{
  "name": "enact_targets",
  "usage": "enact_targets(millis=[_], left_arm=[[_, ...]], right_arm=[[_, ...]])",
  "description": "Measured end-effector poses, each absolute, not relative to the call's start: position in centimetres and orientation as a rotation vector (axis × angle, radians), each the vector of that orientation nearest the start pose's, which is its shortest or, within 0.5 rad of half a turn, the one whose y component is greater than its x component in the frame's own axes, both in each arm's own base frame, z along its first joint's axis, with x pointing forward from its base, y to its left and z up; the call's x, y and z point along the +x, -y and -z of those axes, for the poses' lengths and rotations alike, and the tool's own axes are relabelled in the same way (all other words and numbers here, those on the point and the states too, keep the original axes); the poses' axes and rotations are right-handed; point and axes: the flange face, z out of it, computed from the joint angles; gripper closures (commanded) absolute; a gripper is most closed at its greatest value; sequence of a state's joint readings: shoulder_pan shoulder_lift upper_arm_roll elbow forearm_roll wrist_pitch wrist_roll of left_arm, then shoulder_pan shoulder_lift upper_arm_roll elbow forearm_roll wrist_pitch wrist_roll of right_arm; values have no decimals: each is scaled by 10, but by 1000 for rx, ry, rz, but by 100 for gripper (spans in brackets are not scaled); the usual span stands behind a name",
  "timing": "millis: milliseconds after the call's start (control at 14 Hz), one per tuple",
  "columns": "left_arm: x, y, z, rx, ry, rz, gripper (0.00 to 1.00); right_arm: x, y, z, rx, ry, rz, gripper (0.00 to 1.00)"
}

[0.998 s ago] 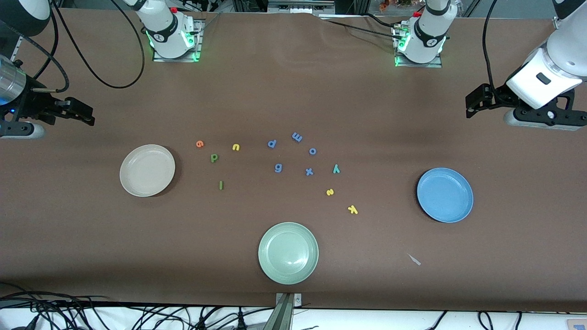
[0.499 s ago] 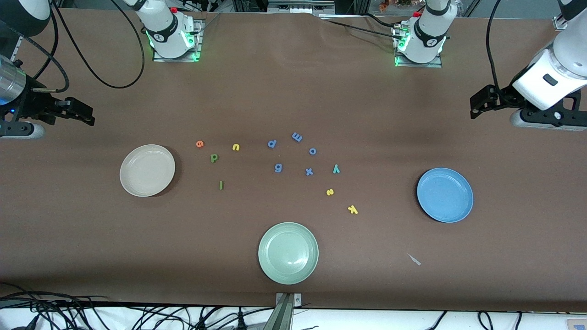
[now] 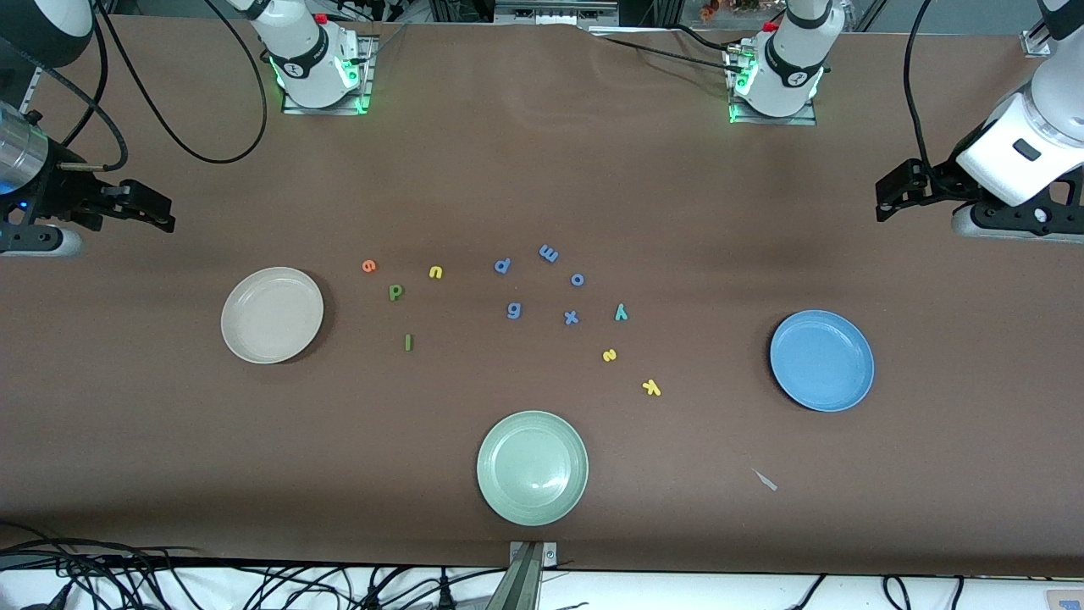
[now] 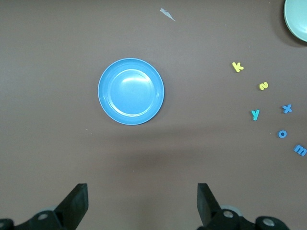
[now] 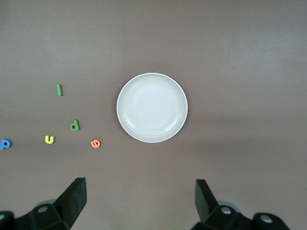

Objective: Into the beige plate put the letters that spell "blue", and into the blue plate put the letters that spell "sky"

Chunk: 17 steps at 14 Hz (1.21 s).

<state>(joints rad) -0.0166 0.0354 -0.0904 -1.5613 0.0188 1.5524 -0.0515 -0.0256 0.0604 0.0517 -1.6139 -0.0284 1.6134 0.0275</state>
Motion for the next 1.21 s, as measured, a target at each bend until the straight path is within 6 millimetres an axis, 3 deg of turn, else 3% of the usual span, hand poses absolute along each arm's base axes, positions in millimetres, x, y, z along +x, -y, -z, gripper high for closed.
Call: enact_targets(millis=[428,784,1211], left_arm=[[560,59,-609,-3121,-92,-63,0],[556,90,-619,-3120,-180,-28,0],[557,89,-619,-3120,-177,-27,0]], right_arm=[[573,-11,-574,-3167,1,-95,0],[573,-11,-574,-3167,1,-95,0],[573,-11,-574,-3167,1,-95,0]])
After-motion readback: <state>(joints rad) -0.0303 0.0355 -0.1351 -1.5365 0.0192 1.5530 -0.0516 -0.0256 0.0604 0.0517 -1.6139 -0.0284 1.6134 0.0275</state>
